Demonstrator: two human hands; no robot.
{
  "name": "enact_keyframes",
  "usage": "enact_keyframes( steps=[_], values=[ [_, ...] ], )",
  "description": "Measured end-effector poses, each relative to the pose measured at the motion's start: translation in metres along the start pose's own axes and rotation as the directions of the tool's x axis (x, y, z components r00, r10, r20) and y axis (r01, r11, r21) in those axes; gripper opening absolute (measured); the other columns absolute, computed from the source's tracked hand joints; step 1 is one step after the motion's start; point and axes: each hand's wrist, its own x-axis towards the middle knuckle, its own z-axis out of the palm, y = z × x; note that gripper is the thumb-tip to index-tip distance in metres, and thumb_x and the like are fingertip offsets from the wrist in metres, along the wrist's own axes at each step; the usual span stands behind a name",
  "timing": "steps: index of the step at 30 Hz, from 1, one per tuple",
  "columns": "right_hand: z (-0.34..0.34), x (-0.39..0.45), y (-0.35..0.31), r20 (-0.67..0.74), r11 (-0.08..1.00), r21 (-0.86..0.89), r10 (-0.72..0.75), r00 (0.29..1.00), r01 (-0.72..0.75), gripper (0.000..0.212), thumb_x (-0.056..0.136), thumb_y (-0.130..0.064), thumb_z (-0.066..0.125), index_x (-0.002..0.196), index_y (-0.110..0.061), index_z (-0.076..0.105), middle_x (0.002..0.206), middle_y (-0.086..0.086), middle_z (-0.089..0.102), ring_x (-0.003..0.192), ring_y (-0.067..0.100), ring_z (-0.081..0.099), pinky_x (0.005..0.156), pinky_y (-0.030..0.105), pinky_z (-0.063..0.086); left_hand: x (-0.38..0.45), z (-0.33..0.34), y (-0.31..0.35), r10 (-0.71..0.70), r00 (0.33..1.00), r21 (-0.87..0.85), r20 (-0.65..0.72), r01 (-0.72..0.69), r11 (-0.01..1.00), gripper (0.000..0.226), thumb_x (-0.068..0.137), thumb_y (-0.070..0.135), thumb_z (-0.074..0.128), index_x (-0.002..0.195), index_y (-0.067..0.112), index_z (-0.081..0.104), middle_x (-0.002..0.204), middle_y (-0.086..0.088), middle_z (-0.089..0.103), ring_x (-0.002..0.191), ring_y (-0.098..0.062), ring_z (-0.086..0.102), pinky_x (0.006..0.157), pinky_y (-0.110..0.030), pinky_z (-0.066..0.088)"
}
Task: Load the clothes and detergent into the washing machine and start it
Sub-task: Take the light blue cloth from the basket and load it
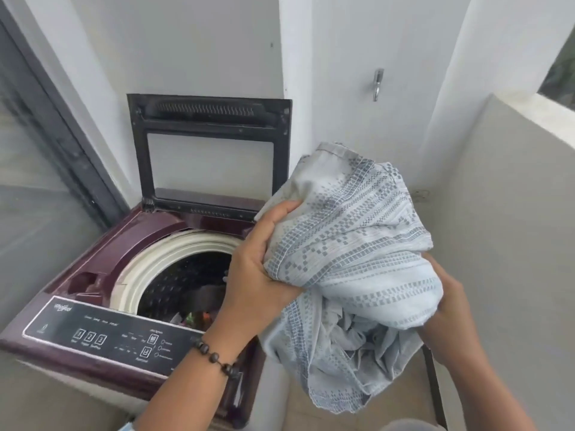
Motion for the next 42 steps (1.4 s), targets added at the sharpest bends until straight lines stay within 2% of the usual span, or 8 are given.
enact_keyframes(
  steps=[5,9,14,18,25,28,33,42],
  values=[
    [0.095,0.044,-0.027,0.042,0.998,-0.014,-0.059,0.997,0.060,0.081,0.079,0.016,0.068,0.089,-0.065,0.062,0.099,-0.027,0.069,0.092,-0.006,0.064,0.076,0.013,0.050,0.025,-0.100,-0.019,0.097,0.994,0.088,-0.058,-0.092,0.992,0.077,0.064,0.012,0.082,0.131,0.022,0.045,0.127,0.035,0.053,0.120,0.008,0.053,0.096,-0.009,0.044],
    [0.178,0.078,-0.040,0.078,0.995,-0.021,-0.092,0.993,0.094,0.078,0.081,0.009,0.069,0.089,-0.068,0.060,0.097,-0.018,0.068,0.092,-0.003,0.063,0.079,0.030,0.053,0.044,-0.184,-0.044,0.143,0.986,0.163,-0.084,-0.128,0.978,0.075,0.068,0.019,0.082,0.134,0.017,0.045,0.132,0.026,0.053,0.125,0.001,0.052,0.103,-0.017,0.042],
    [0.267,0.111,-0.049,0.128,0.992,-0.017,-0.121,0.984,0.124,0.054,0.080,-0.016,0.066,0.098,-0.067,0.058,0.108,-0.017,0.067,0.099,-0.007,0.061,0.075,0.011,0.047,0.061,-0.269,-0.079,0.122,0.986,0.219,-0.110,-0.096,0.971,0.076,0.067,0.023,0.082,0.135,0.017,0.048,0.135,0.015,0.053,0.126,-0.001,0.052,0.105,-0.018,0.041],
    [0.317,0.122,-0.027,0.169,0.997,-0.019,-0.073,0.983,0.077,0.057,0.085,-0.011,0.068,0.105,-0.064,0.058,0.116,-0.019,0.067,0.109,-0.002,0.061,0.085,0.021,0.049,0.058,-0.303,-0.117,0.029,0.993,0.226,-0.117,-0.002,0.974,0.076,0.065,0.031,0.081,0.133,0.032,0.049,0.131,0.031,0.054,0.124,0.006,0.051,0.103,-0.012,0.039],
    [0.364,0.116,0.021,0.249,0.991,-0.123,0.081,0.965,-0.051,0.065,0.087,0.000,0.065,0.099,-0.064,0.060,0.109,-0.044,0.058,0.106,-0.018,0.053,0.081,0.001,0.039,0.035,-0.328,-0.205,-0.340,0.935,0.112,-0.102,0.350,0.930,0.082,0.060,0.028,0.084,0.131,0.043,0.046,0.135,0.036,0.050,0.128,0.008,0.046,0.106,-0.011,0.036],
    [0.369,0.108,0.050,0.298,0.961,-0.256,0.183,0.937,-0.106,0.057,0.087,0.003,0.060,0.114,-0.048,0.059,0.114,-0.034,0.059,0.109,-0.012,0.054,0.085,0.006,0.040,0.031,-0.331,-0.238,-0.497,0.868,0.247,-0.010,0.484,0.840,0.091,0.065,0.015,0.088,0.127,0.061,0.039,0.128,0.049,0.041,0.128,0.012,0.041,0.107,-0.014,0.031],
    [0.363,0.103,0.096,0.399,0.810,-0.553,0.463,0.791,-0.195,0.067,0.077,0.013,0.049,0.134,-0.022,0.058,0.124,-0.006,0.064,0.110,0.015,0.059,0.077,0.018,0.042,0.020,-0.317,-0.286,-0.733,0.661,0.378,0.159,0.646,0.664,0.093,0.074,0.008,0.082,0.138,0.047,0.026,0.128,0.025,0.041,0.123,-0.001,0.041,0.101,-0.019,0.033],
    [0.384,0.135,0.128,0.485,0.654,-0.756,0.590,0.646,-0.030,0.031,0.080,0.001,0.048,0.107,-0.006,0.062,0.105,0.012,0.066,0.095,0.032,0.062,0.071,0.035,0.048,0.028,-0.310,-0.351,-0.906,0.309,0.591,0.290,0.687,0.423,0.099,0.079,0.016,0.078,0.153,0.034,0.015,0.117,0.005,0.061,0.101,-0.013,0.059,0.081,-0.024,0.045]
  ],
)
